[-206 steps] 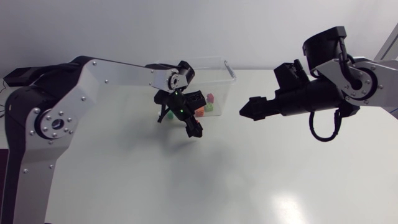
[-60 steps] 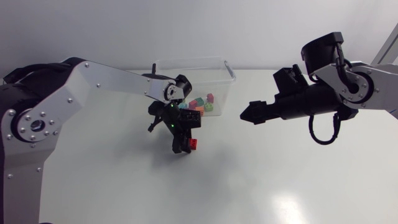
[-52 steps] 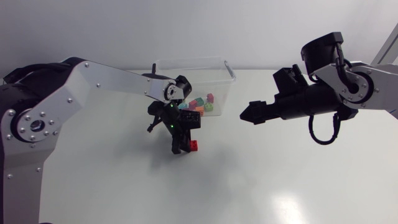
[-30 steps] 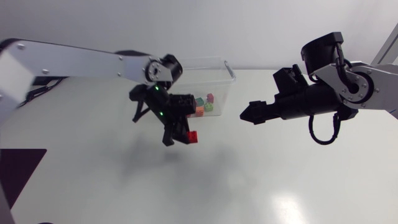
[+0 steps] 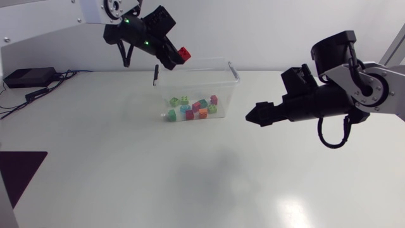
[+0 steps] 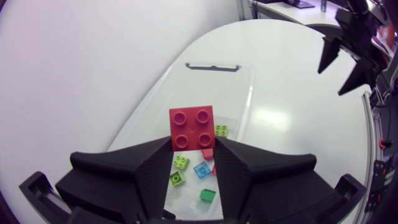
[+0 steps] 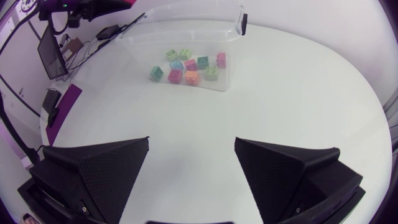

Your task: Place the duplo bricks in the container

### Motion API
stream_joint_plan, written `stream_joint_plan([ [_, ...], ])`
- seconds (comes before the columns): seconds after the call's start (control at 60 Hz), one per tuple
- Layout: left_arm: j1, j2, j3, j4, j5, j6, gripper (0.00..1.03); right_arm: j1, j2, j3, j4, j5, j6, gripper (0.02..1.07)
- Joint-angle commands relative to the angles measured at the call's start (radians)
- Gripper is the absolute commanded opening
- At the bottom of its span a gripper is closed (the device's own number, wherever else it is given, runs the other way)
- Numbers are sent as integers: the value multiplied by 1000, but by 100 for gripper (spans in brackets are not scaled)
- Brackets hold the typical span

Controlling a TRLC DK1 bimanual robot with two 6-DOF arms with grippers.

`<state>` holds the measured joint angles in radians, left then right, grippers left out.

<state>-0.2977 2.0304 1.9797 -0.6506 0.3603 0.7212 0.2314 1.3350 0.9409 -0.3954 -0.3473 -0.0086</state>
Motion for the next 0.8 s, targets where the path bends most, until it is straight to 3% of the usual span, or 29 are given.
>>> stream_joint_plan([
  [0.0, 2, 103, 73, 11, -44, -86, 27, -10, -16, -27, -13, -9, -19, 102],
  [0.15, -4, 214, 154, 39, -156, -120, 27, -15, -19, -30, -14, -15, -21, 102],
  [0.217, -4, 257, 202, 35, -196, -144, 33, -15, -20, -31, -14, -15, -21, 102],
  [0.267, -3, 261, 214, 29, -205, -157, 52, -15, -23, -31, -14, -15, -21, 102],
  [0.3, -3, 257, 219, 29, -218, -169, 74, -15, -26, -31, -14, -15, -19, 102],
  [0.333, -1, 246, 220, 28, -221, -177, 90, -17, -28, -31, -16, -15, -19, 102],
  [0.367, 0, 232, 220, 28, -224, -189, 98, -17, -30, -31, -16, -15, -19, 102],
  [0.55, 19, 91, 154, 20, -228, -264, 99, -26, -71, -27, -25, -9, -16, 102],
  [0.7, 37, -33, 39, 49, -284, -305, 99, -58, -125, -25, -39, 14, -16, 102],
  [0.783, 60, -157, -101, 114, -351, -328, 99, -98, -181, -31, -45, 44, -17, 102],
])
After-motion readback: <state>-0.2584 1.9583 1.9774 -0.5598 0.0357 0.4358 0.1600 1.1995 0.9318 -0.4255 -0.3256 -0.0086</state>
